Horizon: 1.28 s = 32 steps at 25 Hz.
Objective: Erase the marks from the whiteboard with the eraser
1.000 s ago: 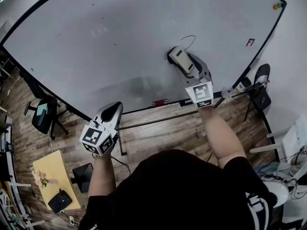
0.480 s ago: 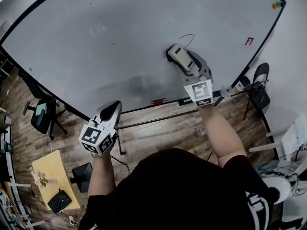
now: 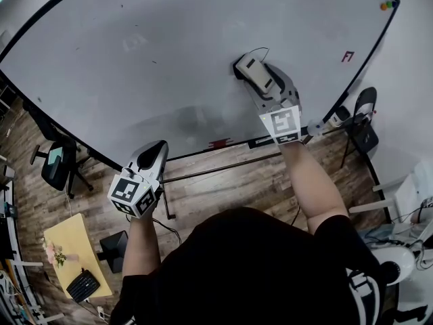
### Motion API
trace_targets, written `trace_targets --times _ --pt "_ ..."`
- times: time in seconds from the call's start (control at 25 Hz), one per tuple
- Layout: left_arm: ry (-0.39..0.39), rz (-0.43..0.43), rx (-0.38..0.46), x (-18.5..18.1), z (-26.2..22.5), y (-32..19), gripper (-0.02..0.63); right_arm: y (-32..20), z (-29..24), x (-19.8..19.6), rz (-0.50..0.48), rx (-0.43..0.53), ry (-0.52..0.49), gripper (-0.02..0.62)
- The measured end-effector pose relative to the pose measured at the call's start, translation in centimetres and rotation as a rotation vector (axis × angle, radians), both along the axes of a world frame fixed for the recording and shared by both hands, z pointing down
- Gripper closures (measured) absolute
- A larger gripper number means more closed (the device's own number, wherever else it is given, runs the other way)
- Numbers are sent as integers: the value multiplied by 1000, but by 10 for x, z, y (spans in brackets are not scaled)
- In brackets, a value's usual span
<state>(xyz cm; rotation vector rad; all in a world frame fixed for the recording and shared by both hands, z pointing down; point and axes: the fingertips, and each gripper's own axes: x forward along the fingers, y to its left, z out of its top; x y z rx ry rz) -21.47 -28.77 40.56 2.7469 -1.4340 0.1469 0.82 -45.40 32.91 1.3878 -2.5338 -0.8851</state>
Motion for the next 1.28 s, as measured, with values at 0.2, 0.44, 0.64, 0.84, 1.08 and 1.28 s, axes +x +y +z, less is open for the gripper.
trace_targets --times 0.2,0.44,0.64,0.84,1.08,1.28 --pt "-13 7 8 2 1 -4 594 -6 -5 12 27 -6 -19 334" --pt "-11 16 6 11 0 -11 594 -14 -11 32 48 -8 -47 334" --pt "-2 22 2 13 0 -14 594 -24 8 46 66 -42 -41 334" --pt "-8 24 5 13 1 -16 594 -19 -11 52 86 -15 -58 334" --pt "-3 30 -6 21 3 -21 594 -26 -6 74 117 -25 -63 334" --pt "-4 34 -7 22 4 -22 594 -28 -6 81 131 -26 -66 334"
